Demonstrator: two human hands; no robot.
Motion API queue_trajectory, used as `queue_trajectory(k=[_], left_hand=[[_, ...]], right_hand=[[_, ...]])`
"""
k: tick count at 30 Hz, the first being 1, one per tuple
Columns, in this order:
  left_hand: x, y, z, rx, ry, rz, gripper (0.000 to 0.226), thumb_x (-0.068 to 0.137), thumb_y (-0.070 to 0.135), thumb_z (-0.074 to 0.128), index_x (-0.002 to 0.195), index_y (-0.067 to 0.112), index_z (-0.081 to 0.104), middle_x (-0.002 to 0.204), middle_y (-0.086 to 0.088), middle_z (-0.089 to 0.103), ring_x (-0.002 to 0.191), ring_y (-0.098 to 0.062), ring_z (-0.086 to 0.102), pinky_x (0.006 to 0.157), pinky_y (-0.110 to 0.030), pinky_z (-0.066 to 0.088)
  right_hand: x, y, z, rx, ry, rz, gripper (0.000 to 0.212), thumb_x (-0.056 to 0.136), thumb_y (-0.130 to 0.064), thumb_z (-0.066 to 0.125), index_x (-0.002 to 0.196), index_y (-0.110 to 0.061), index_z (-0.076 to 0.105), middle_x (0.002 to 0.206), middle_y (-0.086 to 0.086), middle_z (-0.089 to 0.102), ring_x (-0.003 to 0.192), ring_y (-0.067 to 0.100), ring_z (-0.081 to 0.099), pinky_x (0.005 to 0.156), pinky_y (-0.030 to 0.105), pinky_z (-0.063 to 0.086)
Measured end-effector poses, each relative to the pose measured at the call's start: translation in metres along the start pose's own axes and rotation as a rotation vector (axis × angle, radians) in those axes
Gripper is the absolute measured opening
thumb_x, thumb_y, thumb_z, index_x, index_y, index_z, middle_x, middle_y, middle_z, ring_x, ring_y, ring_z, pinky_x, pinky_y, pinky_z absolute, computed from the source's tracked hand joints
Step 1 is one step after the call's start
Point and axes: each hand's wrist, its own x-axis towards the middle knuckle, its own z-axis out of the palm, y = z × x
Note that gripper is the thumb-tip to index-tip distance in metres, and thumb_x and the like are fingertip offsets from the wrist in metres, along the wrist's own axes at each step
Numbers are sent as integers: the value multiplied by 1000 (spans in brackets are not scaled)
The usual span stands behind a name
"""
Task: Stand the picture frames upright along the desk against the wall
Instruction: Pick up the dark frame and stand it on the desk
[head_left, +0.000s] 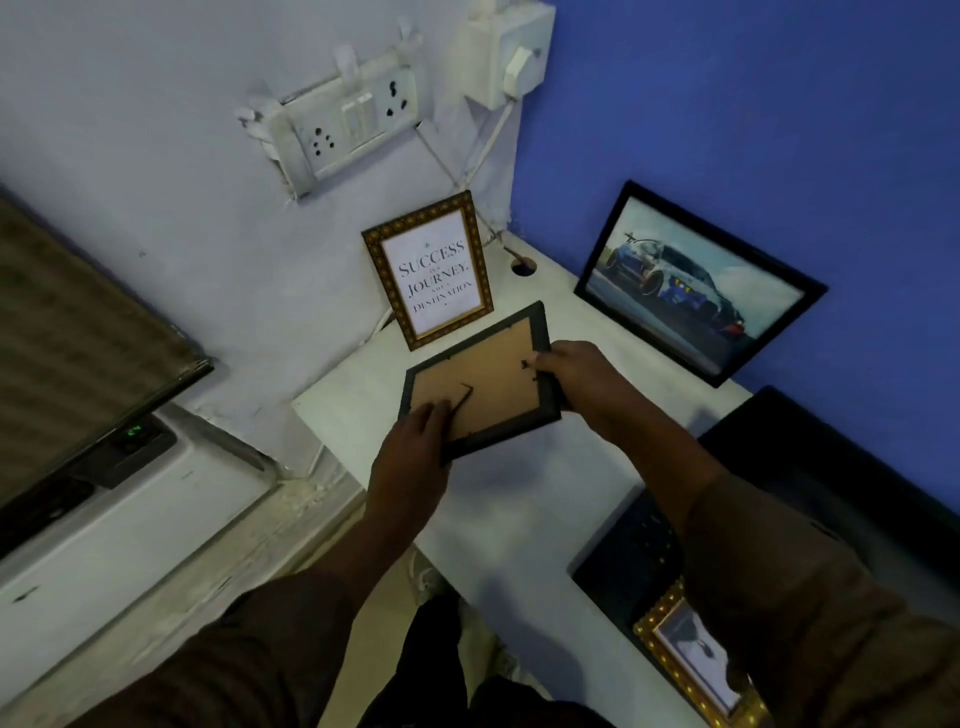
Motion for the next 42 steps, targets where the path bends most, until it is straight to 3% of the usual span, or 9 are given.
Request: queue_trajectory(k=[5, 10, 12, 14, 20, 27, 34, 38, 42], left_hand=[[-25, 28, -21, -233, 60, -100, 38, 96, 8, 53, 131, 14, 63, 113, -12, 75, 94, -32, 71, 75, -31, 51], [-51, 40, -33, -466, -40, -173, 19, 94, 13, 60, 108, 8, 71, 96, -9, 75, 86, -28, 71, 64, -28, 51], [-60, 44, -39, -696, -128, -216, 21, 93, 18, 64, 113, 14, 72, 103, -3, 77, 92, -23, 73, 73, -28, 57], [-67, 50, -45, -937, -227, -238, 24, 93, 15, 67, 117, 13, 72, 109, -6, 78, 100, -27, 74, 88, -41, 60], [-91, 92, -63, -1239, -488, -151, 35, 92, 0, 63, 127, -1, 64, 122, -19, 72, 111, -37, 70, 94, -46, 57], [-139, 135, -60, -971, -584, -2, 37, 91, 23, 70, 127, 17, 66, 120, 0, 75, 109, -20, 72, 102, -46, 52], [-202, 179, -47, -859, -694, 18, 32, 89, 27, 72, 120, 17, 69, 115, 0, 75, 105, -18, 70, 93, -34, 56], [-223, 213, -42, -825, -772, 42, 33, 94, 35, 64, 121, 17, 67, 107, 5, 74, 98, -14, 67, 72, -22, 46], [-234, 257, -28, -903, -875, -24, 49, 87, 72, 46, 112, 38, 72, 118, 2, 75, 114, -24, 67, 101, -45, 46]], right_hand=[[-44, 3, -12, 164, -20, -5, 34, 105, -39, 46, 105, -10, 64, 93, 18, 76, 77, 21, 74, 64, 27, 60], [-76, 38, -24, 175, 34, -77, 36, 103, -41, 48, 111, -9, 63, 94, 18, 73, 74, 19, 70, 67, 27, 58], [-89, 60, -32, 171, 91, -61, 29, 101, -39, 54, 105, -12, 63, 100, 20, 71, 74, 20, 69, 71, 30, 58], [-102, 83, -42, 161, 196, -50, 25, 98, -39, 60, 97, -15, 63, 107, 22, 71, 76, 22, 68, 79, 36, 60], [-178, 117, -59, 245, 285, -143, 40, 102, -49, 45, 118, -18, 64, 117, 4, 72, 105, 20, 69, 82, 33, 53], [-267, 157, -58, 477, 539, -244, 44, 103, -44, 43, 110, -9, 69, 105, 9, 78, 98, 30, 75, 95, 55, 56], [-349, 210, -66, 397, 771, -218, 40, 103, -48, 41, 109, -15, 64, 102, 1, 76, 87, 17, 75, 80, 36, 60], [-387, 238, -79, 405, 830, -238, 40, 103, -49, 42, 110, -15, 62, 105, 1, 76, 91, 19, 76, 78, 35, 60], [-417, 267, -100, 403, 917, -209, 41, 102, -53, 40, 111, -18, 61, 107, -4, 74, 94, 16, 73, 73, 27, 56]])
